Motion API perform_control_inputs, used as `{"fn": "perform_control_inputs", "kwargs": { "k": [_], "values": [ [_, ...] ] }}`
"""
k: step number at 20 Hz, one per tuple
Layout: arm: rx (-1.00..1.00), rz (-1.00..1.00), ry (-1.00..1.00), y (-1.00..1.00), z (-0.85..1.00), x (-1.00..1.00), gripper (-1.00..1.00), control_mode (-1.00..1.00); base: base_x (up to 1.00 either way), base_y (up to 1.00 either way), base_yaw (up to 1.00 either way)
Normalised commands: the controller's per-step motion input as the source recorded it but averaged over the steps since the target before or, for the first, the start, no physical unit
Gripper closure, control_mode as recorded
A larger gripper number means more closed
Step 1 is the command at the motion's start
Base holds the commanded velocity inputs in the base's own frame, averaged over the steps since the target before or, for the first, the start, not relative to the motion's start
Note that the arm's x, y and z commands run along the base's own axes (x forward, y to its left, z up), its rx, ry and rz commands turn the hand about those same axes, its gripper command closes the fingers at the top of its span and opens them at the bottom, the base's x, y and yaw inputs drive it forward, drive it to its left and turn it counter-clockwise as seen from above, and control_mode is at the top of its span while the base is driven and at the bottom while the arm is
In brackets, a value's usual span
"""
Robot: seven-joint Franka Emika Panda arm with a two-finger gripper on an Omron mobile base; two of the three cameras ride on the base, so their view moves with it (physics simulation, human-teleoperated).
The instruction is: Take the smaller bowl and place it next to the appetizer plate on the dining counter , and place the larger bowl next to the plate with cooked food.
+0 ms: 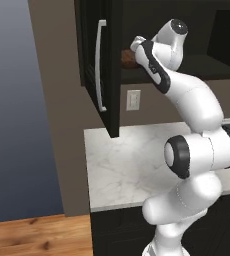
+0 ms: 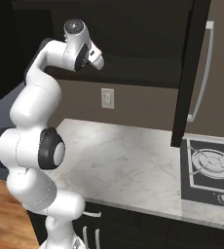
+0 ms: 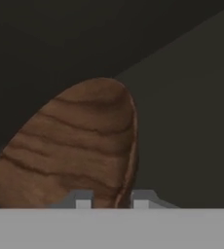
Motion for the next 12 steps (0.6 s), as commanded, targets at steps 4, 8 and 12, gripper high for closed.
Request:
{"fn": "perform_control_inputs", "kwargs": {
  "k": [4,8,12],
  "values": [
    [0.0,0.0,-0.05,0.0,0.0,-0.98,1.0,-1.0,0.0,0.0,0.0],
    [0.0,-0.01,-0.14,-0.05,0.0,-1.0,1.0,-1.0,0.0,0.0,0.0],
    [0.0,-0.04,-0.05,-0.26,0.0,-1.0,1.0,-1.0,0.0,0.0,0.0]
  ]
}}
